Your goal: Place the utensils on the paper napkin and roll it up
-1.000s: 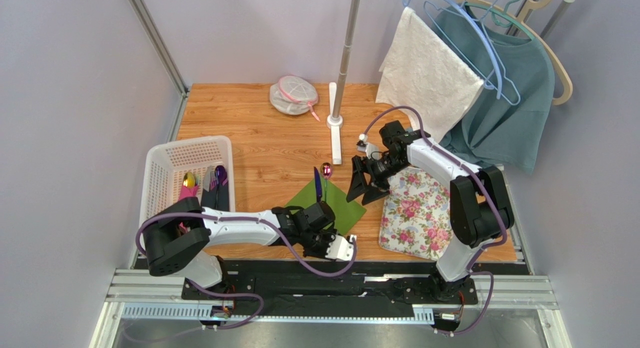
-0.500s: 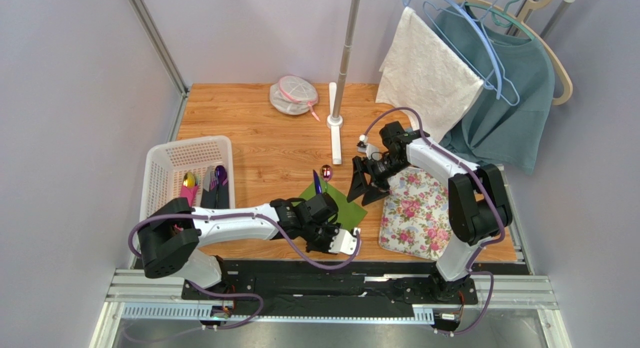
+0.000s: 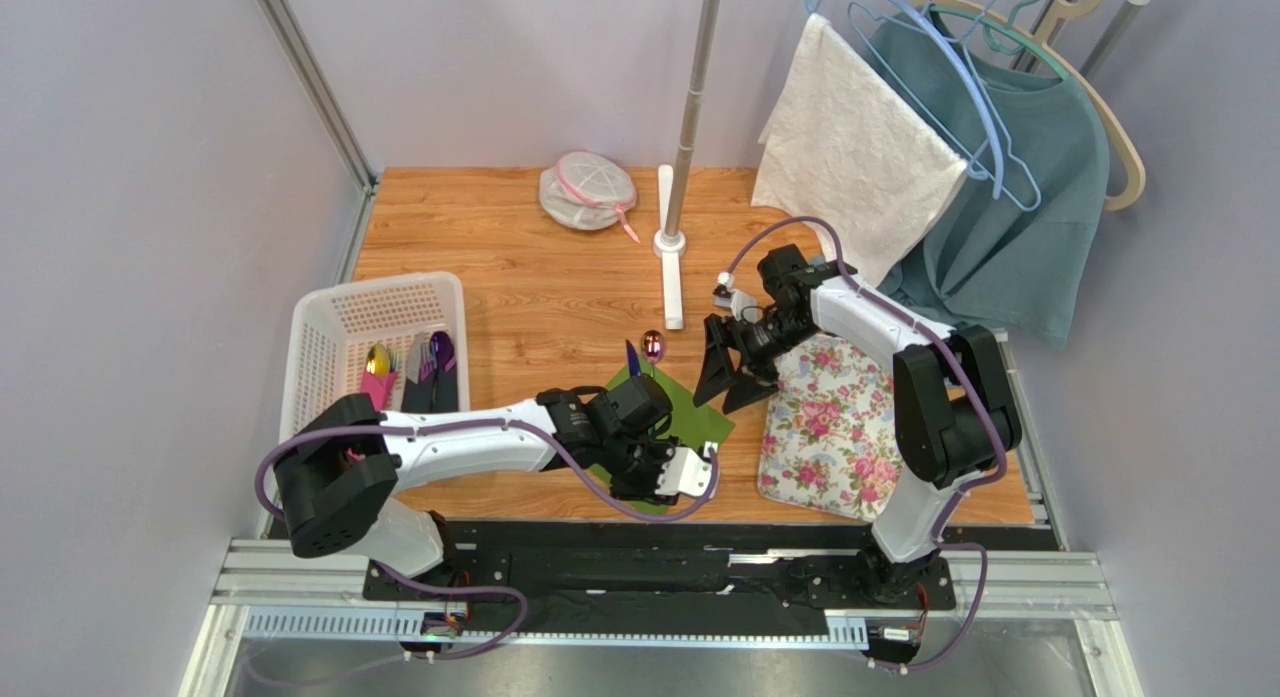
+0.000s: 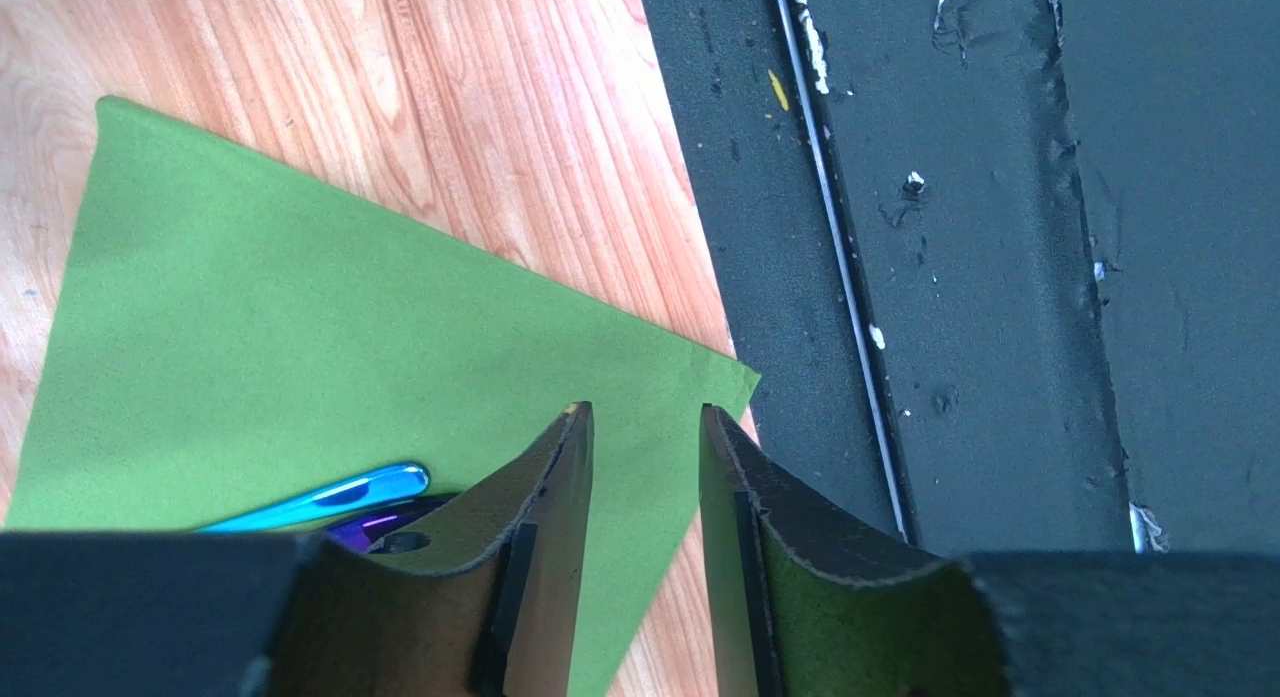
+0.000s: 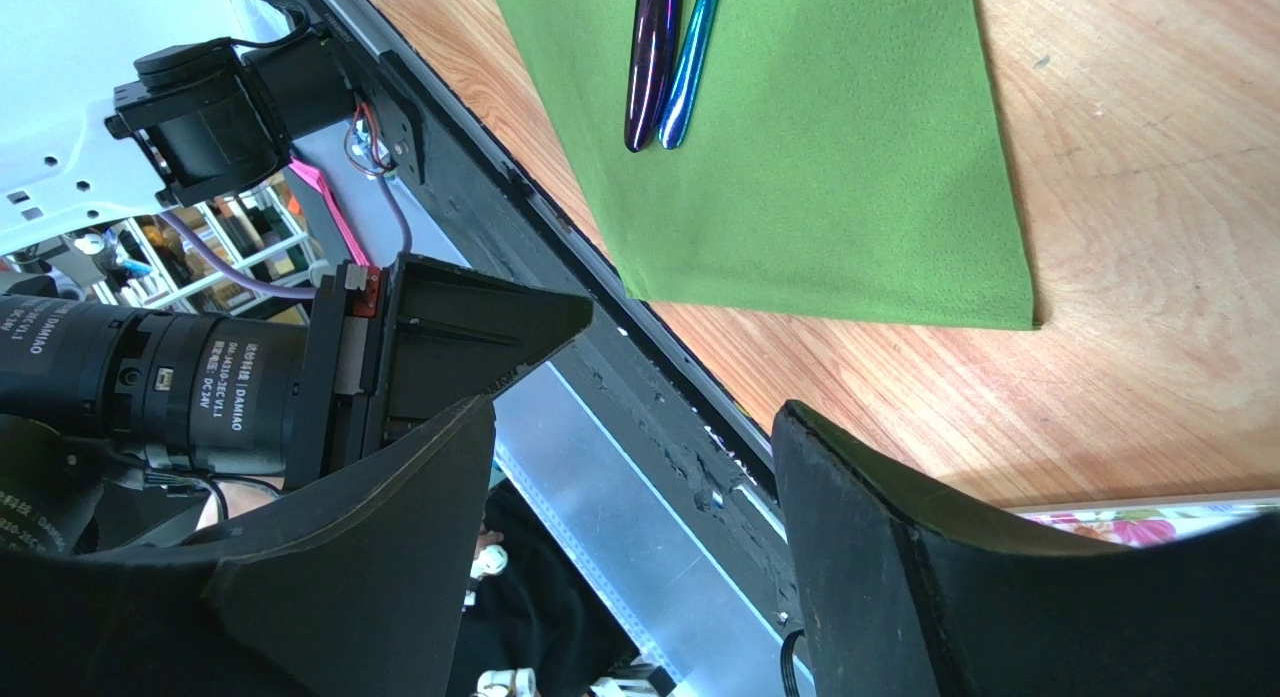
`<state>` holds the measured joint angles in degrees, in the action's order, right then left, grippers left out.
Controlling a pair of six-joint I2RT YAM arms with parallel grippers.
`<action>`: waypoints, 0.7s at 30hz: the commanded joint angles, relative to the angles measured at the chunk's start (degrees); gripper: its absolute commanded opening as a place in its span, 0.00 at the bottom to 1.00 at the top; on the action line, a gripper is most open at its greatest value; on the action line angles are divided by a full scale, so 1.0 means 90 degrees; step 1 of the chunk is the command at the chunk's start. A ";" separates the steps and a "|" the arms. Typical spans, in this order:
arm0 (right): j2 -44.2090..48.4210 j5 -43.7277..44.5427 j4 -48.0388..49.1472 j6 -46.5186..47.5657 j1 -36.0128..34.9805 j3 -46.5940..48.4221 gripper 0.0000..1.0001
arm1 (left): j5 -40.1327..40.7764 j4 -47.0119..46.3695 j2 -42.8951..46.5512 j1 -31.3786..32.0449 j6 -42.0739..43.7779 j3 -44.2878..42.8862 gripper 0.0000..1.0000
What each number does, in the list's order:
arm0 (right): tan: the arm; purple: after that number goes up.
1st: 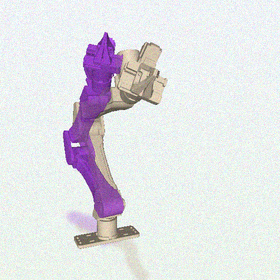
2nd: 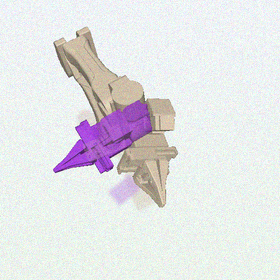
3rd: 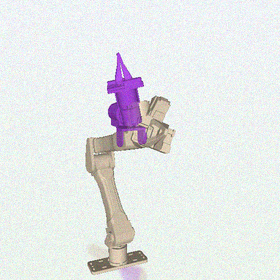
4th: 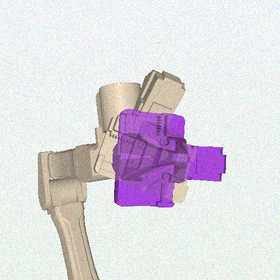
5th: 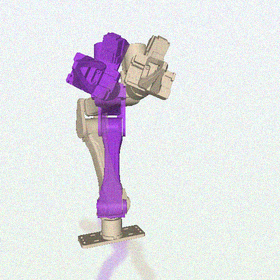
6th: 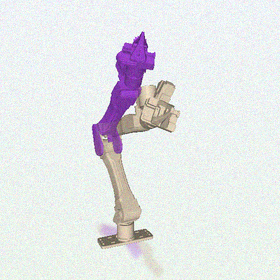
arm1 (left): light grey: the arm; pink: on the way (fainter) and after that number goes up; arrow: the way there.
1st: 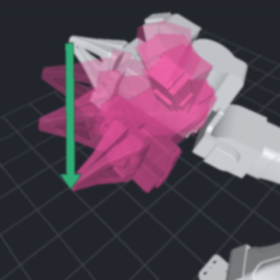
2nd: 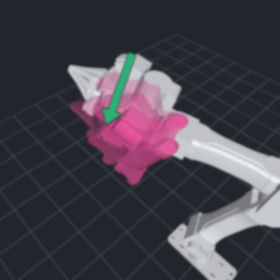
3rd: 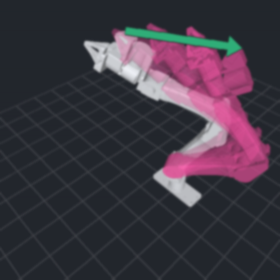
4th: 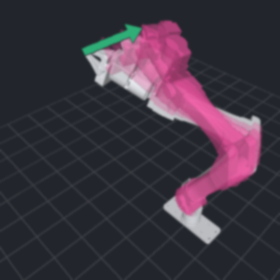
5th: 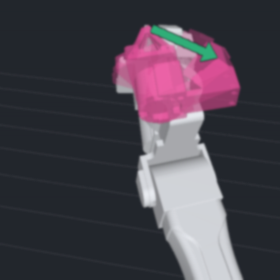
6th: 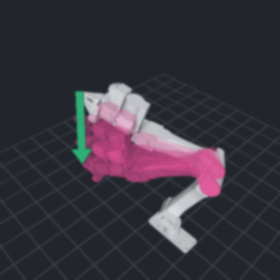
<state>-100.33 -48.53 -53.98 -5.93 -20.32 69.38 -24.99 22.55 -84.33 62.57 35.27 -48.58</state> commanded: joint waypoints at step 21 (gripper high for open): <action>-0.0160 -0.0008 0.0031 -0.0005 0.0080 0.0162 0.71 | 0.1214 -0.0962 -0.0141 0.1115 -0.0091 0.0690 0.39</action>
<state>-101.10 -48.34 -53.98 -5.98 -20.05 69.38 -16.03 17.34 -85.01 71.53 34.87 -43.33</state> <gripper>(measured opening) 0.713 0.385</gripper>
